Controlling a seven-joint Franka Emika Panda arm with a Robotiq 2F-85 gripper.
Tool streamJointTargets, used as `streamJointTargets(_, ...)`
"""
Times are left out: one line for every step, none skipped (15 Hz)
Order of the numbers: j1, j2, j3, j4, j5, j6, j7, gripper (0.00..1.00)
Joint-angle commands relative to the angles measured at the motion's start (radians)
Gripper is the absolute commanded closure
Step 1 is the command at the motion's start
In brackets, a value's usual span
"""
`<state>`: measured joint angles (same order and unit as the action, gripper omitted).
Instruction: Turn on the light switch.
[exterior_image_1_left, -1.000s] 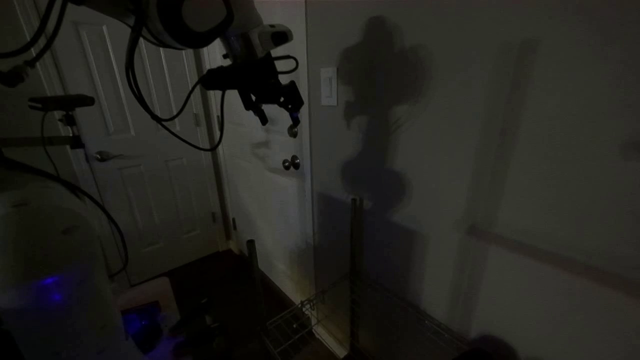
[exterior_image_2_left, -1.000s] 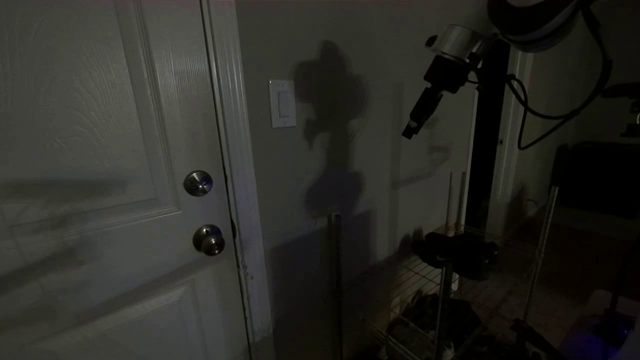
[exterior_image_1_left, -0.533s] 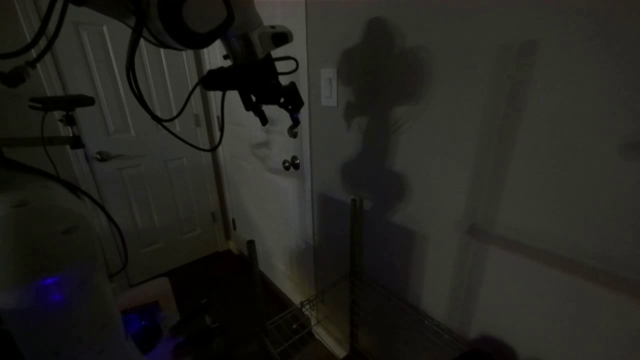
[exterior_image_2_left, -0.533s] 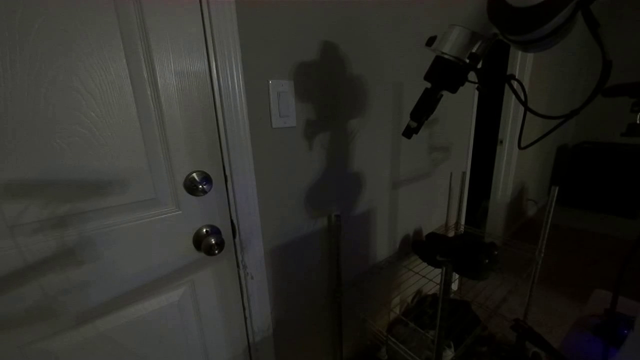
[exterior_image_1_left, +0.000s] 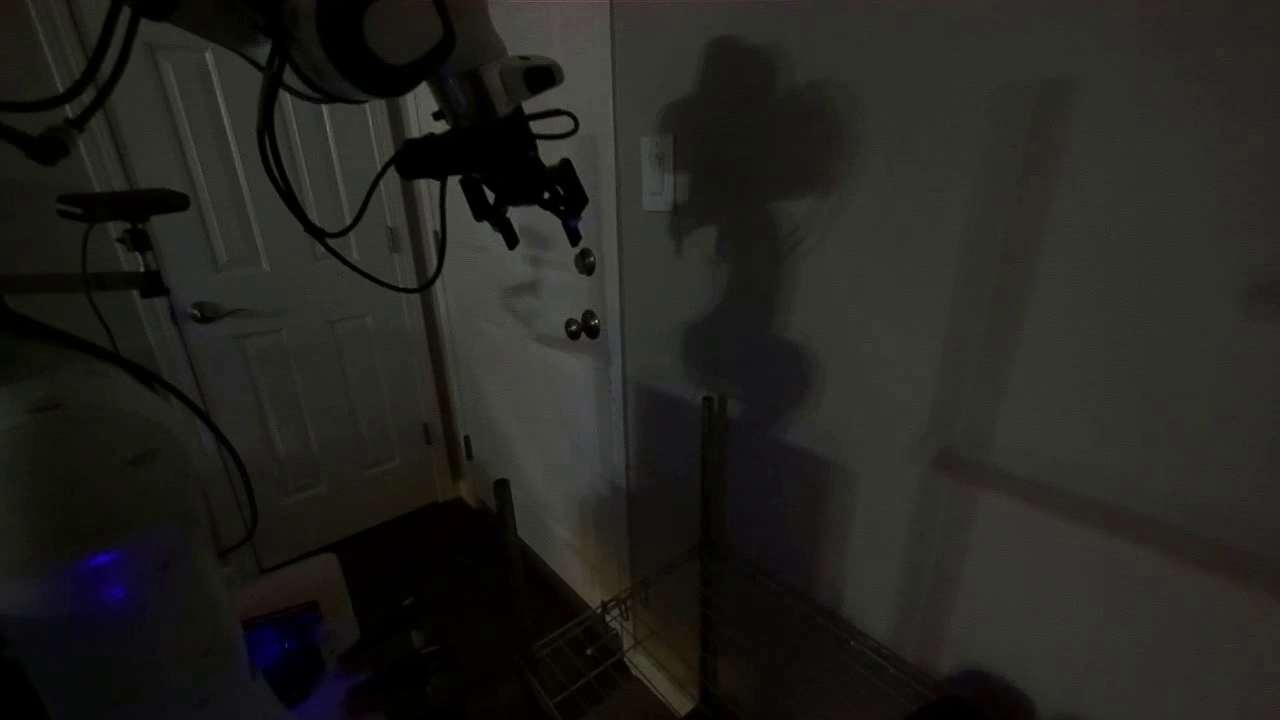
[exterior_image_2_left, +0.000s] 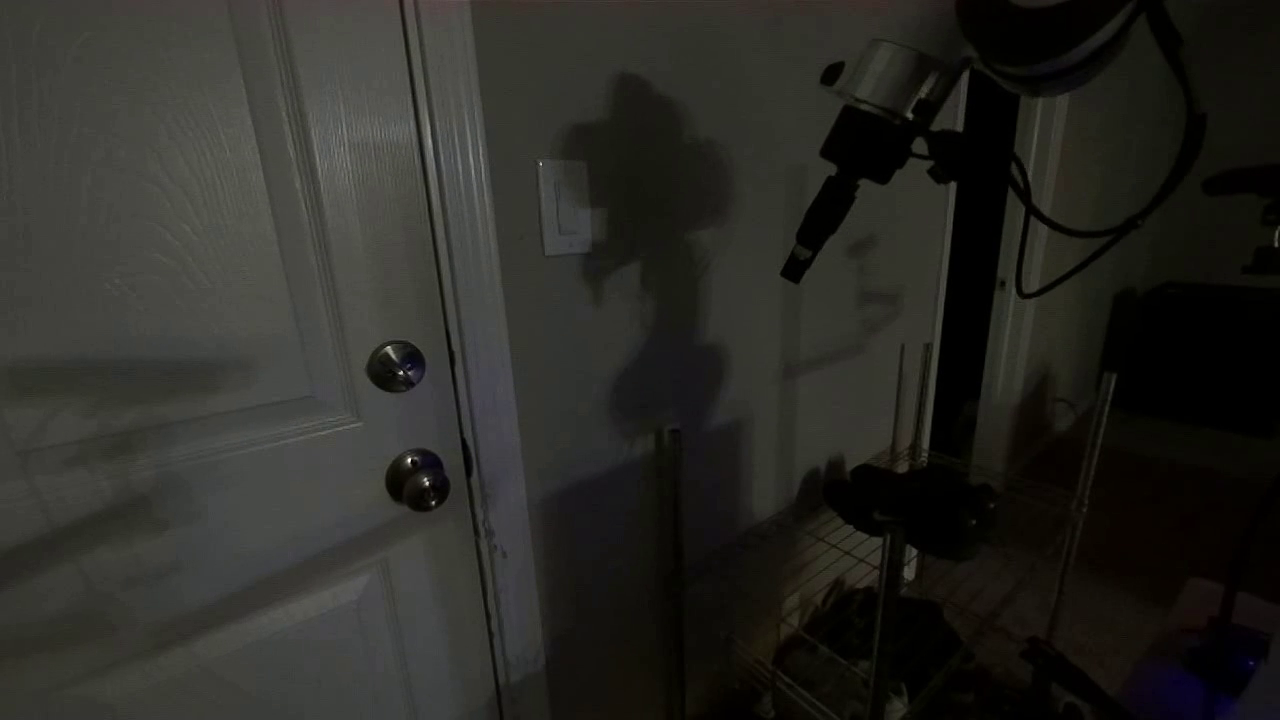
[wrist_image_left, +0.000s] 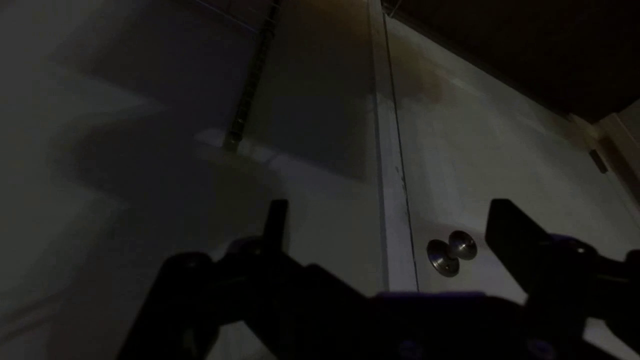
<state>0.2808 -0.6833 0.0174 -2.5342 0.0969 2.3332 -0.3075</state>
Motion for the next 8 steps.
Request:
streamJointTargets(0.006,0.109,0.061,0.093,-0.015,0.023,0.026,0.00)
streamJointTargets(0.005,0.130,0.076,0.115,-0.019,0.027,0.027,0.00)
streamJointTargets(-0.001,0.163,0.097,0.149,-0.028,0.039,0.038,0.00)
streamJointTargets(-0.004,0.184,0.109,0.172,-0.034,0.048,0.042,0.02)
streamJointTargets(-0.009,0.219,0.121,0.208,-0.039,0.063,0.053,0.26)
streamJointTargets(-0.010,0.241,0.129,0.232,-0.040,0.074,0.060,0.27)
streamJointTargets(-0.019,0.270,0.139,0.260,-0.049,0.094,0.073,0.32)
streamJointTargets(-0.024,0.293,0.145,0.282,-0.055,0.111,0.082,0.40)
